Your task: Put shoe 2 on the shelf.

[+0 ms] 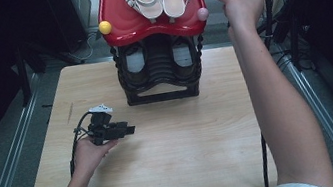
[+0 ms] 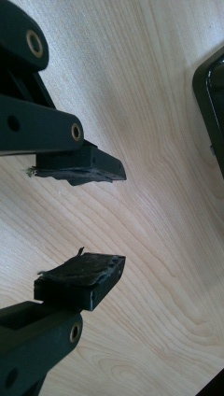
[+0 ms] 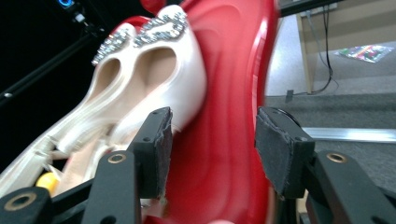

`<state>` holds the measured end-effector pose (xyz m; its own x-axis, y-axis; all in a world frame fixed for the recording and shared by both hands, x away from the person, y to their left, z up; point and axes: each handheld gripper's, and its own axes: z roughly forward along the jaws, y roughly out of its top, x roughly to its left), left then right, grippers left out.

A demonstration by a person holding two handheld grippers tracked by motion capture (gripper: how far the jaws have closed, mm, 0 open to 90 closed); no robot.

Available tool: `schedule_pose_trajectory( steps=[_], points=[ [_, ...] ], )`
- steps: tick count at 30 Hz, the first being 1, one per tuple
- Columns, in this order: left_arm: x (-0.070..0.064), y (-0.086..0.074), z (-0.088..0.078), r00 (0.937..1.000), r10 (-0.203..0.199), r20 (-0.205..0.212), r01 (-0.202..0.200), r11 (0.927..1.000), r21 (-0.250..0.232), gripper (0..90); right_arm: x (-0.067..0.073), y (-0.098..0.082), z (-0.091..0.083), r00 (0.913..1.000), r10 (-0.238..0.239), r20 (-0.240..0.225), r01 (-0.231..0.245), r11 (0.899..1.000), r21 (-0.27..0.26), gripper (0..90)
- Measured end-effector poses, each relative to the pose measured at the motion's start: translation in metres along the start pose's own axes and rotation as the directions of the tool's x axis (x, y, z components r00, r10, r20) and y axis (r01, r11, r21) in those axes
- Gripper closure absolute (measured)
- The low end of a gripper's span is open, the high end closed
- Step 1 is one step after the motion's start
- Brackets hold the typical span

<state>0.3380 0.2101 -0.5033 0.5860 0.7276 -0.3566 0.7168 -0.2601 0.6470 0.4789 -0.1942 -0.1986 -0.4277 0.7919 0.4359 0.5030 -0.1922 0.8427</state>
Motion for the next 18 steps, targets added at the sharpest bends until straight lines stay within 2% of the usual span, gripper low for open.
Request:
schedule_pose_trajectory(
  steps=[4, 9, 12, 18],
  points=[
    [0.000, 0.000, 0.000, 1.0000, 0.003, -0.001, -0.003, 1.0000, -0.001, 52.2, -0.012, -0.007, -0.002, 1.0000, 0.004, 0.009, -0.004, 1.000, 0.006, 46.5],
    [0.000, 0.000, 0.000, 1.0000, 0.004, 0.001, -0.004, 1.0000, 0.000, 52.0, -0.028, -0.019, -0.005, 0.9996, 0.028, -0.002, -0.028, 0.999, 0.020, 45.4],
    [0.000, 0.001, -0.001, 1.0000, 0.003, 0.003, -0.003, 1.0000, -0.001, 51.8, -0.036, -0.025, -0.009, 0.9998, 0.017, 0.010, -0.017, 1.000, 0.004, 45.4],
    [0.000, 0.001, -0.001, 1.0000, 0.003, 0.003, -0.003, 1.0000, 0.001, 51.7, -0.051, -0.041, -0.013, 0.9997, 0.016, 0.017, -0.017, 0.999, 0.028, 45.1]
  ],
)
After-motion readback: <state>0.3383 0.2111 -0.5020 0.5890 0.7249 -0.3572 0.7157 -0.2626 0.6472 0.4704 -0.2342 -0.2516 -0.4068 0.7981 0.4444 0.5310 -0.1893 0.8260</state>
